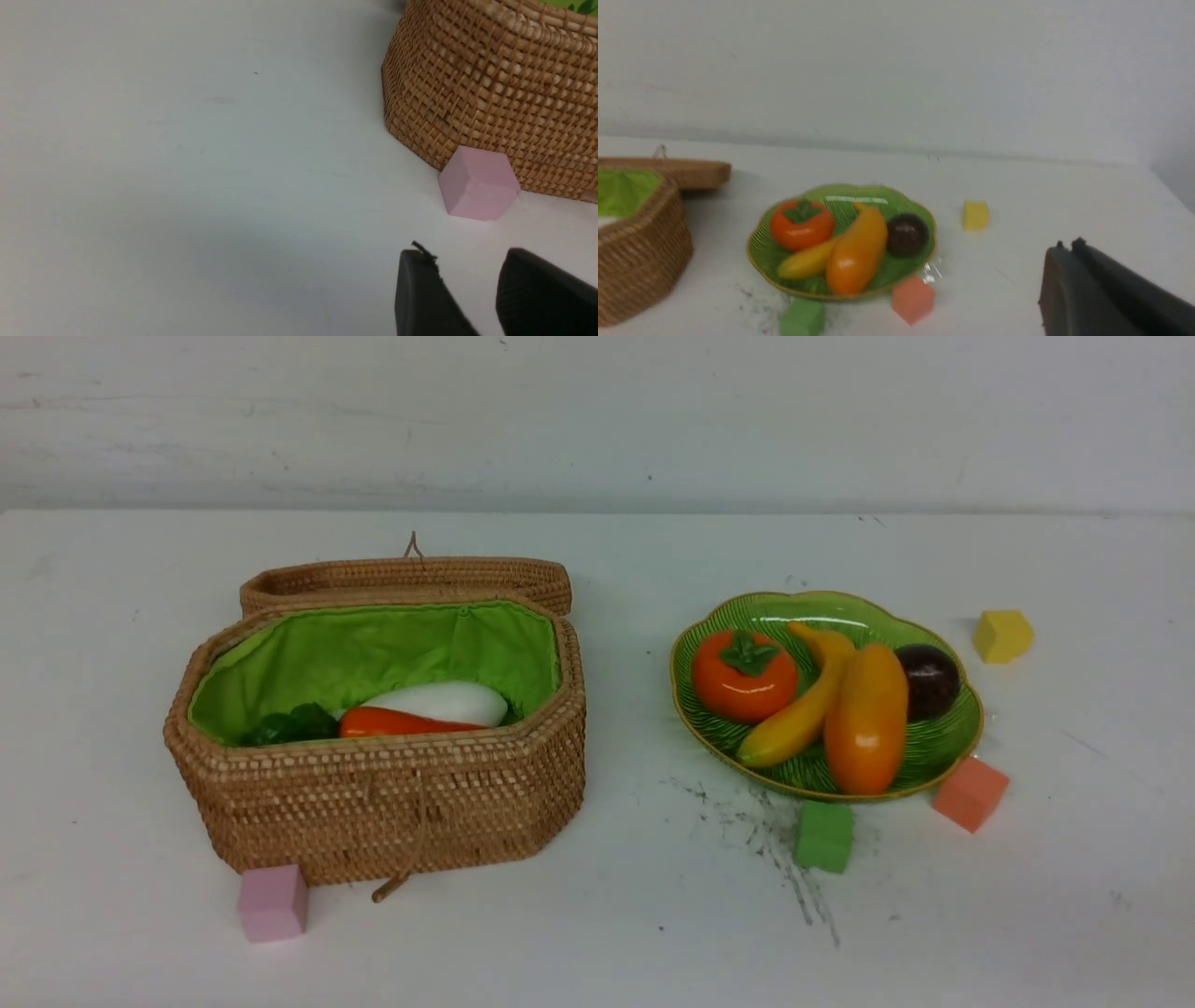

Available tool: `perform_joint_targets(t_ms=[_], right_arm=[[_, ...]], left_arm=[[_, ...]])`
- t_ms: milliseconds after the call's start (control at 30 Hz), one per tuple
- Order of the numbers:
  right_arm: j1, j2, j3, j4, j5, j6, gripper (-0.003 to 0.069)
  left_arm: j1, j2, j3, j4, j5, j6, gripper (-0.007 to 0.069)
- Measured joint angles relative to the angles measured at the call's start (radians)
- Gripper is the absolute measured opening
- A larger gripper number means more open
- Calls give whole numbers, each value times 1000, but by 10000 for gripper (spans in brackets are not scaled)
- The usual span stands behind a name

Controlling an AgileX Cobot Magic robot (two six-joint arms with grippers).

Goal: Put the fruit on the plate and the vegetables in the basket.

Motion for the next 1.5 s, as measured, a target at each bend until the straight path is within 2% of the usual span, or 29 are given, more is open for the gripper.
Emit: perform_joint_targets(t_ms=[67, 100, 133, 200, 267, 367, 500, 667, 1500], right_arm=[[0, -38, 111, -111, -13, 118, 1], [0, -43, 121, -121, -15, 128, 1], [0, -85, 207, -202, -39, 214, 1], [0, -120, 274, -259, -63, 272, 1], [0, -157, 413, -364, -133, 393, 3], [2, -157, 536, -404, -207, 485, 3], [23, -158, 571, -420, -237, 565, 8], [53, -159, 572, -430, -245, 586, 12], [54, -159, 572, -432, -246, 590, 27]], left_arm=[[0, 0, 0, 0, 0, 0, 239], [0, 0, 0, 0, 0, 0, 239], [0, 0, 0, 0, 0, 0, 239], [0, 0, 0, 0, 0, 0, 239], [0, 0, 0, 0, 0, 0, 239], [0, 0, 0, 0, 1, 0, 239], [0, 0, 0, 0, 0, 0, 239], [0, 0, 0, 0, 0, 0, 239], [0, 0, 0, 0, 0, 0, 239]])
